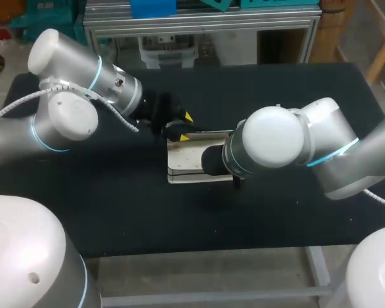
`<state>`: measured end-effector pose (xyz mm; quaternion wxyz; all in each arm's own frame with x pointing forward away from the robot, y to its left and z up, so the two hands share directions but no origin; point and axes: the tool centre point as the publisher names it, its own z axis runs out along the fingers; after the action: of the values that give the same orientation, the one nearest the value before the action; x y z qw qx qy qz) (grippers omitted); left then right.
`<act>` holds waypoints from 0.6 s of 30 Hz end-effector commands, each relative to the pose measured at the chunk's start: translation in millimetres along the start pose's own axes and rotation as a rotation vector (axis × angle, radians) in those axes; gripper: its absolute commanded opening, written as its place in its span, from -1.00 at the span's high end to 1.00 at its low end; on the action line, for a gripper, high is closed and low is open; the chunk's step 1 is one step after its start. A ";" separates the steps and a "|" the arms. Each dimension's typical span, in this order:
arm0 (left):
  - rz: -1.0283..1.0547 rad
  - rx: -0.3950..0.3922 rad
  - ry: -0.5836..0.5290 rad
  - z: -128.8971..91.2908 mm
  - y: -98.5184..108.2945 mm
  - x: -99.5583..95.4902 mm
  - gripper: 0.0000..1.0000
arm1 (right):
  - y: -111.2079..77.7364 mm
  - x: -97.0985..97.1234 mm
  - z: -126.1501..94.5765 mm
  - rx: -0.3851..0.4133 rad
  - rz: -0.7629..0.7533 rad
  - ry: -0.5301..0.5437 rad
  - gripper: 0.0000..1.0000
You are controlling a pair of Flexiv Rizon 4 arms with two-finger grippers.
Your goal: Pick up the bag, open it, inspect its contents, close it, and place it on the opposite side
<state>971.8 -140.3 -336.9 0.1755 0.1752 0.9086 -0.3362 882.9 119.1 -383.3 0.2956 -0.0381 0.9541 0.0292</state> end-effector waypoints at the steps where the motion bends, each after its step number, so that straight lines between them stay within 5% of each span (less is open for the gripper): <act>1: -0.006 -0.035 -0.037 12.0 0.5 5.0 -0.15 | -0.2 2.1 2.4 -0.001 0.001 -0.005 1.00; 18: -0.062 -0.144 -0.035 32.2 15.5 -13.3 0.15 | -0.2 2.1 2.4 -0.001 0.001 -0.005 1.00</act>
<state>993.7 -150.9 -361.4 0.1940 0.1296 0.9302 -0.2834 882.9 119.2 -383.3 0.2957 -0.0381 0.9541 0.0292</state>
